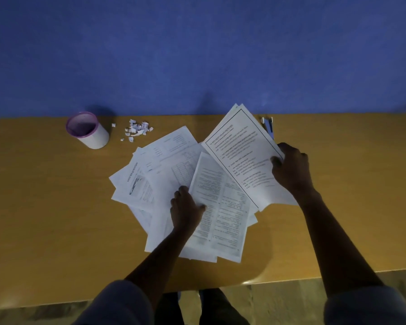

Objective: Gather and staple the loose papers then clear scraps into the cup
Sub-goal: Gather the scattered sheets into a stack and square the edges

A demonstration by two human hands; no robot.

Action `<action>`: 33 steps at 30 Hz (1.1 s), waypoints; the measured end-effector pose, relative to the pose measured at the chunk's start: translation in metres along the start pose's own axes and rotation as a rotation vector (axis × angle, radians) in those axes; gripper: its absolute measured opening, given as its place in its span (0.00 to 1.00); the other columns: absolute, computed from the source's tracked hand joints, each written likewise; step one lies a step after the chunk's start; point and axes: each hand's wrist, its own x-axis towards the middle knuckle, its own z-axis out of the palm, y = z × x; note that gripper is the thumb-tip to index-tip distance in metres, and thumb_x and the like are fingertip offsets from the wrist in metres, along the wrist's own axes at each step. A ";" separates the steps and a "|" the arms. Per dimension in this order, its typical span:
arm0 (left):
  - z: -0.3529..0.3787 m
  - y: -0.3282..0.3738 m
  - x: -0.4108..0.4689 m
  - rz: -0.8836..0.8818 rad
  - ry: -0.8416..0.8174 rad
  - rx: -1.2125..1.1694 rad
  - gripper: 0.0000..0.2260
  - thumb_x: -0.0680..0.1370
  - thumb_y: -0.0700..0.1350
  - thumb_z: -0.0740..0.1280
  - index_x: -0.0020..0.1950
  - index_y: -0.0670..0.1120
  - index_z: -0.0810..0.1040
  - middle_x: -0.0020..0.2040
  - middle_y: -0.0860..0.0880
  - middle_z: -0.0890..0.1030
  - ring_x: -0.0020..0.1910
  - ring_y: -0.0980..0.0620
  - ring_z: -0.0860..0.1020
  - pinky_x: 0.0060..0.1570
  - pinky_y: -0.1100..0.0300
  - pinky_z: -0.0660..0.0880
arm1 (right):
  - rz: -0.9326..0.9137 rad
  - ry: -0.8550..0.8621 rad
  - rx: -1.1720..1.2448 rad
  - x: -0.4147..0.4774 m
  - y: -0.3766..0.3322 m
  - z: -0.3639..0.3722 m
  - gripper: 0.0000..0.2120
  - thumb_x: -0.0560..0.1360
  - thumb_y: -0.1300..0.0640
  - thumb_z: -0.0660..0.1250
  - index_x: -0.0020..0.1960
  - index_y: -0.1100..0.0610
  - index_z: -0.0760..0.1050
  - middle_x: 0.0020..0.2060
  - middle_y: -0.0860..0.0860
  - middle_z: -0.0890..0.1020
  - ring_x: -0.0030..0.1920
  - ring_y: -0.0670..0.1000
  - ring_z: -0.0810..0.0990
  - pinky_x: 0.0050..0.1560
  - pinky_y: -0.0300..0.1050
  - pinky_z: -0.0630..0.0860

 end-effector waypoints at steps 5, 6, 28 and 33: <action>-0.023 -0.002 0.007 0.106 -0.118 -0.010 0.07 0.78 0.43 0.70 0.55 0.42 0.81 0.51 0.49 0.85 0.43 0.52 0.79 0.35 0.66 0.70 | -0.031 0.096 0.021 -0.002 0.004 -0.010 0.07 0.78 0.66 0.68 0.55 0.66 0.78 0.53 0.63 0.86 0.48 0.67 0.86 0.45 0.40 0.72; -0.031 0.001 0.009 0.128 -0.122 0.006 0.07 0.79 0.43 0.69 0.54 0.42 0.82 0.50 0.50 0.85 0.42 0.52 0.79 0.37 0.64 0.71 | -0.046 0.114 0.026 -0.002 0.006 -0.013 0.06 0.78 0.66 0.68 0.54 0.66 0.78 0.52 0.63 0.86 0.47 0.66 0.86 0.45 0.40 0.71; -0.210 0.152 0.041 0.821 0.001 1.002 0.13 0.77 0.50 0.61 0.53 0.47 0.82 0.51 0.47 0.84 0.60 0.42 0.78 0.77 0.38 0.54 | 0.125 -0.225 0.501 -0.007 -0.014 0.030 0.12 0.80 0.62 0.68 0.63 0.59 0.81 0.55 0.57 0.85 0.54 0.58 0.84 0.53 0.52 0.81; -0.157 0.158 0.037 1.022 -0.051 1.015 0.08 0.75 0.48 0.64 0.47 0.48 0.82 0.45 0.47 0.84 0.56 0.43 0.80 0.76 0.29 0.49 | 0.220 -0.339 0.853 -0.023 -0.023 0.058 0.11 0.80 0.66 0.67 0.61 0.64 0.81 0.53 0.60 0.86 0.51 0.60 0.86 0.53 0.59 0.83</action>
